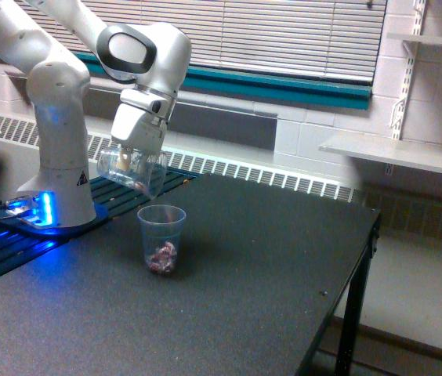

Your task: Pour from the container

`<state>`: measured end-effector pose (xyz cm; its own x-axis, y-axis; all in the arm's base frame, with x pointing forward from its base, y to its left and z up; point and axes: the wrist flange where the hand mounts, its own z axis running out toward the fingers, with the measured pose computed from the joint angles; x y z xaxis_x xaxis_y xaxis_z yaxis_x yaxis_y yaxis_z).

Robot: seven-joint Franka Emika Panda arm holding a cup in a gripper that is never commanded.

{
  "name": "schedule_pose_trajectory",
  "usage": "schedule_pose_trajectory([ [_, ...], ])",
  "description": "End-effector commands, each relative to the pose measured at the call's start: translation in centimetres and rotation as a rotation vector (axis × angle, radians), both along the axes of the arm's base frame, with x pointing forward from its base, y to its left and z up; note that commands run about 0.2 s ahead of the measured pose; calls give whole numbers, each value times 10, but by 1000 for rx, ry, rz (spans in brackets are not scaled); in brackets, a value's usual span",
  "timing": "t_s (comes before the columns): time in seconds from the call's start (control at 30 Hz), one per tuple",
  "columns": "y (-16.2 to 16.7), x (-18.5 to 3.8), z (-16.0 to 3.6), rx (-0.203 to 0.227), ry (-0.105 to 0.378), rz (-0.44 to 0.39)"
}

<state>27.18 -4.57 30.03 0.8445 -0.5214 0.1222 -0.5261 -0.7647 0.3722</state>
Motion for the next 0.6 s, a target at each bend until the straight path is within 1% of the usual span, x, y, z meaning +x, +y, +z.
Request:
schedule_pose_trajectory([
  [0.03, 4, -11, -8, -17, 18, -4],
  [0.27, 0, -12, -7, -22, 17, -11],
  [0.5, 0, -11, -5, 2, 8, -12],
  [0.6, 3, -10, -3, 7, -4, -7],
])
